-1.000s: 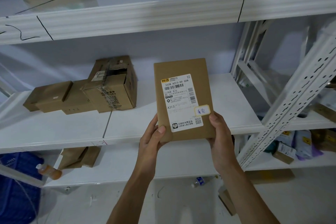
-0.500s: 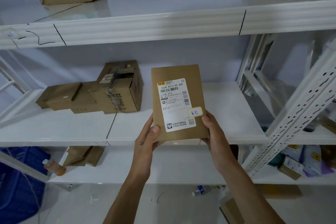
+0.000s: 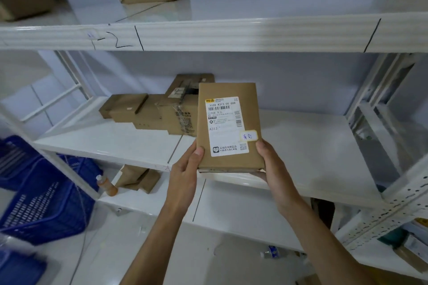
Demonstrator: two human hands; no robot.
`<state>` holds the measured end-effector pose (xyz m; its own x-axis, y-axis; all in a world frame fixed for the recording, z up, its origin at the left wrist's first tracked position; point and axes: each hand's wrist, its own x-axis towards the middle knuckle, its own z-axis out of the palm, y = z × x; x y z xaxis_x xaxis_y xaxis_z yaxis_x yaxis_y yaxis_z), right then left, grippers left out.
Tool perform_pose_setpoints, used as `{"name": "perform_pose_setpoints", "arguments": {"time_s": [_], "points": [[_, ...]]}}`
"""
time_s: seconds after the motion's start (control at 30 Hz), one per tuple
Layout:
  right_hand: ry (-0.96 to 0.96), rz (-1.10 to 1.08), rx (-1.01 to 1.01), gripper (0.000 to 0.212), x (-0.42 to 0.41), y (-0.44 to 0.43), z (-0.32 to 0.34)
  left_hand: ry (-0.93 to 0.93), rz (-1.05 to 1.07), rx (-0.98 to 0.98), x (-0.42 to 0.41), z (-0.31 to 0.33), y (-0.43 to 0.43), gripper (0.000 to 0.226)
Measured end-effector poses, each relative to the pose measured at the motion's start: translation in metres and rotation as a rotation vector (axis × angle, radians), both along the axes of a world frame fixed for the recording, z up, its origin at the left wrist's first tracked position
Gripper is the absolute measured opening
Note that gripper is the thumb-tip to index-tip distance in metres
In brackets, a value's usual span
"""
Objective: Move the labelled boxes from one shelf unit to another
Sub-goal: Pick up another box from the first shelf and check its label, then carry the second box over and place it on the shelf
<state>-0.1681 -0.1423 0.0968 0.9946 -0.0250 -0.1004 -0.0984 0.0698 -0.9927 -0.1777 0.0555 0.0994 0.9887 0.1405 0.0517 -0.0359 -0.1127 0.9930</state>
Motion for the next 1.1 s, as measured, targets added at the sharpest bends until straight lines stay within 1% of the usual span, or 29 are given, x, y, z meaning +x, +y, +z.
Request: {"name": "perform_pose_setpoints", "arguments": {"time_s": [0.1, 0.2, 0.33, 0.37, 0.47, 0.5, 0.53, 0.63, 0.67, 0.77, 0.83, 0.93, 1.03, 1.07, 1.1], "points": [[-0.010, -0.008, 0.016, 0.040, -0.001, 0.019, 0.007, -0.023, -0.036, 0.017, -0.001, 0.007, 0.018, 0.045], [-0.025, -0.048, 0.015, 0.049, -0.002, 0.041, 0.014, -0.045, -0.105, 0.002, 0.006, 0.010, 0.043, 0.048], [-0.058, -0.125, -0.006, 0.038, 0.000, 0.075, 0.018, -0.034, -0.226, 0.004, 0.015, 0.014, 0.077, 0.066], [-0.065, -0.166, 0.008, 0.040, 0.000, 0.087, 0.019, -0.032, -0.257, 0.020, 0.017, 0.014, 0.087, 0.069], [-0.057, -0.273, 0.065, 0.060, -0.004, 0.124, 0.021, -0.025, -0.313, 0.076, 0.023, 0.013, 0.122, 0.075], [-0.053, -0.291, 0.065, 0.062, -0.006, 0.137, 0.021, -0.023, -0.329, 0.084, 0.026, 0.013, 0.134, 0.075], [-0.048, -0.307, 0.057, 0.060, -0.007, 0.149, 0.020, -0.017, -0.339, 0.081, 0.030, 0.011, 0.147, 0.073], [-0.050, -0.353, 0.041, 0.041, -0.013, 0.183, 0.015, -0.005, -0.405, 0.068, 0.041, 0.009, 0.180, 0.067], [-0.058, -0.369, 0.039, 0.040, -0.015, 0.193, 0.014, -0.004, -0.438, 0.064, 0.042, 0.009, 0.190, 0.069], [-0.089, -0.436, 0.050, 0.050, -0.023, 0.219, 0.012, -0.024, -0.513, 0.068, 0.040, 0.009, 0.215, 0.072], [-0.121, -0.482, 0.038, 0.048, -0.029, 0.233, 0.013, -0.080, -0.535, 0.047, 0.034, 0.010, 0.228, 0.073], [-0.191, -0.536, 0.026, 0.049, -0.036, 0.245, 0.014, -0.109, -0.511, 0.008, 0.027, 0.006, 0.242, 0.077], [-0.252, -0.528, 0.010, 0.047, -0.044, 0.253, 0.016, -0.113, -0.496, 0.015, 0.012, 0.010, 0.251, 0.089], [-0.266, -0.516, 0.002, 0.047, -0.046, 0.255, 0.020, -0.115, -0.483, 0.017, 0.010, 0.012, 0.252, 0.087], [-0.278, -0.499, -0.006, 0.047, -0.049, 0.257, 0.024, -0.106, -0.455, -0.009, 0.006, 0.021, 0.251, 0.078]]}}
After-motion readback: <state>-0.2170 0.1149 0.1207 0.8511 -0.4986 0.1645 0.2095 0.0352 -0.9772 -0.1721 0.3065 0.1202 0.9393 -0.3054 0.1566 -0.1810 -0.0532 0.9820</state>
